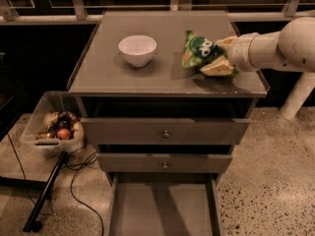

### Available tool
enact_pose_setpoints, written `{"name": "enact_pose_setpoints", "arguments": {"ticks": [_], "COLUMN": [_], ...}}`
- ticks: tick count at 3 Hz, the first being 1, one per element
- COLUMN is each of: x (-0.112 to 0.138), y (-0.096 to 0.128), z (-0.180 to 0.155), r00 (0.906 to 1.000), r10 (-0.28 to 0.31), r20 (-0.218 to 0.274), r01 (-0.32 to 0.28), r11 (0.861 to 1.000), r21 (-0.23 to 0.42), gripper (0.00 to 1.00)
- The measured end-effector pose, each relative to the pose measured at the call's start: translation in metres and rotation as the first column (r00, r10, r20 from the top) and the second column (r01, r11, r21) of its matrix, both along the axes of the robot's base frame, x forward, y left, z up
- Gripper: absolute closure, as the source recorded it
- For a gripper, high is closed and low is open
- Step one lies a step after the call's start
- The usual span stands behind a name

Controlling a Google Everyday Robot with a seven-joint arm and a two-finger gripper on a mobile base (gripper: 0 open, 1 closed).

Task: Pick green rice chip bag from bottom drawer and place on counter

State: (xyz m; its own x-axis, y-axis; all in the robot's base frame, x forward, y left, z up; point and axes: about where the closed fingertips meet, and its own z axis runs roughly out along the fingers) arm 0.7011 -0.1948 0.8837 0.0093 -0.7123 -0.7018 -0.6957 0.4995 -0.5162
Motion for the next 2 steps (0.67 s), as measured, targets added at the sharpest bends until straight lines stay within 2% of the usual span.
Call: {"name": "enact_pose_setpoints", "arguments": {"ticks": [1, 2], "x": [0.0000, 0.0000], "y": [0.0000, 0.0001], "z": [0.0000, 0.0000], "r00": [1.0000, 1.0000], "r10": [0.000, 0.000], "r20": [0.000, 0.000], "r01": [0.000, 0.000], "r11": [1.000, 1.000], "r21": [0.000, 0.000], "gripper": [0.00, 0.00]}}
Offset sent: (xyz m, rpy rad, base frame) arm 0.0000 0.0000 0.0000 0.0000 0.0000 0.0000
